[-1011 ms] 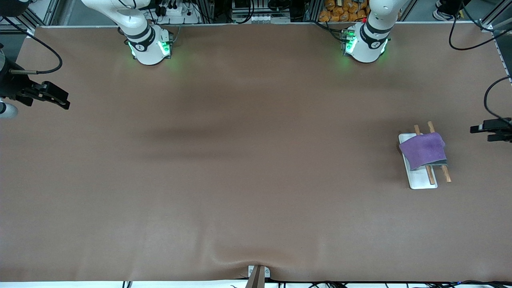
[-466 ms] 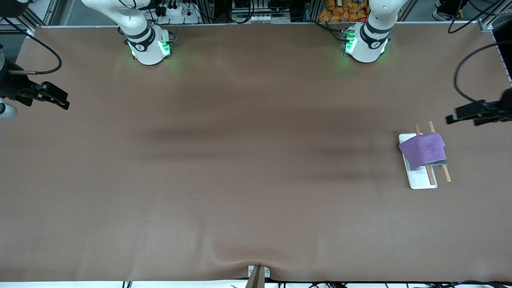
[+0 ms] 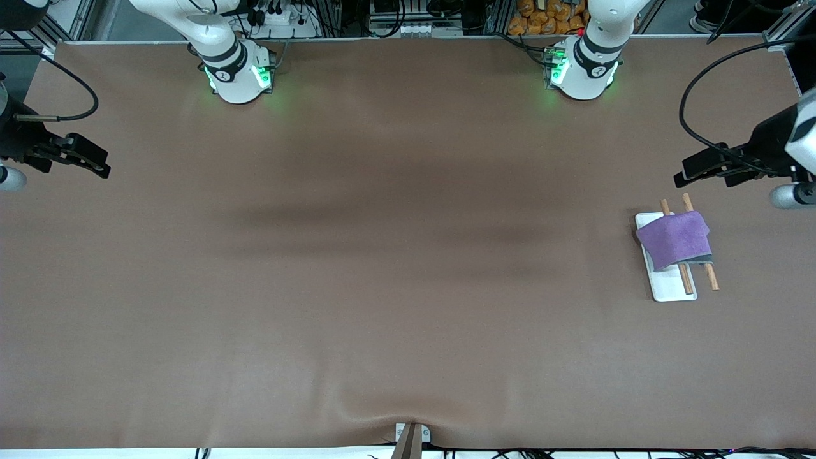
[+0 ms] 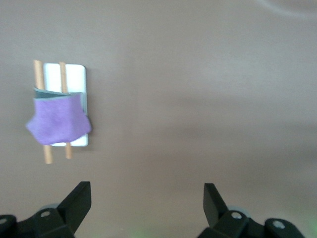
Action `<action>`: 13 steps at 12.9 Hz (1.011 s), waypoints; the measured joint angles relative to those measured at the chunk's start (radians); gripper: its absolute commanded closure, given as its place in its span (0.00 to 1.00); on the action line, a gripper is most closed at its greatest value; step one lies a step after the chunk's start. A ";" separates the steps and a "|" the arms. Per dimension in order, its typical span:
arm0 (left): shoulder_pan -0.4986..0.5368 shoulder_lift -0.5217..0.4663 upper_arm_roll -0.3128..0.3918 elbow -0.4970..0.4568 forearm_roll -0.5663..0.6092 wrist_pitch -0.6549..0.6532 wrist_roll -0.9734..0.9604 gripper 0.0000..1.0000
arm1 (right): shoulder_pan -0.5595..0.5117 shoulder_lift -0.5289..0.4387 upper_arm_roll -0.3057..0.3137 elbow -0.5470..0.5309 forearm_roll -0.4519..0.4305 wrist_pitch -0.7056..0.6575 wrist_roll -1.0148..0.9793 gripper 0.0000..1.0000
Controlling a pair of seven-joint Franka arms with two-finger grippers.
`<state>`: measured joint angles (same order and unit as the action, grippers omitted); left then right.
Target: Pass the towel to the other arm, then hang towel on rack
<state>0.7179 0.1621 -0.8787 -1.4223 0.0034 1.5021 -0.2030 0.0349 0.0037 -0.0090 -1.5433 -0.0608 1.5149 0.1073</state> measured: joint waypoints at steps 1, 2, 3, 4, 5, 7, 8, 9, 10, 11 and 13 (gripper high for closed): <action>-0.053 0.000 0.021 0.000 0.040 0.000 0.008 0.00 | 0.000 -0.002 -0.001 -0.004 0.000 0.003 0.000 0.00; -0.153 -0.002 0.094 0.001 0.073 0.001 0.010 0.00 | 0.000 -0.005 -0.001 -0.007 0.000 0.005 0.000 0.00; -0.275 -0.007 0.200 0.004 0.088 0.000 0.012 0.00 | 0.000 -0.007 -0.001 -0.010 0.000 0.006 0.000 0.00; -0.388 -0.019 0.314 0.006 0.089 -0.002 0.013 0.00 | 0.000 -0.009 -0.002 -0.013 0.000 0.006 0.000 0.00; -0.491 -0.037 0.426 0.007 0.089 -0.006 0.018 0.00 | 0.000 -0.010 -0.002 -0.015 0.000 0.006 0.000 0.00; -0.686 -0.073 0.640 0.007 0.084 -0.013 0.020 0.00 | 0.000 -0.011 -0.002 -0.016 0.000 0.006 0.000 0.00; -0.748 -0.085 0.716 0.007 0.067 -0.013 0.020 0.00 | 0.000 -0.011 -0.002 -0.017 0.000 0.006 0.000 0.00; -0.783 -0.092 0.770 0.007 0.040 -0.012 0.020 0.00 | 0.000 -0.012 -0.002 -0.018 0.000 0.006 0.000 0.00; -0.807 -0.096 0.814 0.005 0.024 -0.012 0.021 0.00 | 0.000 -0.012 -0.002 -0.019 0.000 0.007 0.000 0.00; -0.830 -0.101 0.849 -0.002 0.016 -0.012 0.021 0.00 | 0.000 -0.012 -0.002 -0.019 0.000 0.007 0.000 0.00; -0.875 -0.120 0.902 -0.035 0.011 -0.012 0.021 0.00 | 0.000 -0.013 -0.002 -0.019 0.000 0.007 0.000 0.00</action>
<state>-0.1572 0.0422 0.0228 -1.4573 0.0143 1.4905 -0.1820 0.0347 -0.0088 -0.0109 -1.5625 -0.0608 1.5215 0.1073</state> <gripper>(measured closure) 0.000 0.000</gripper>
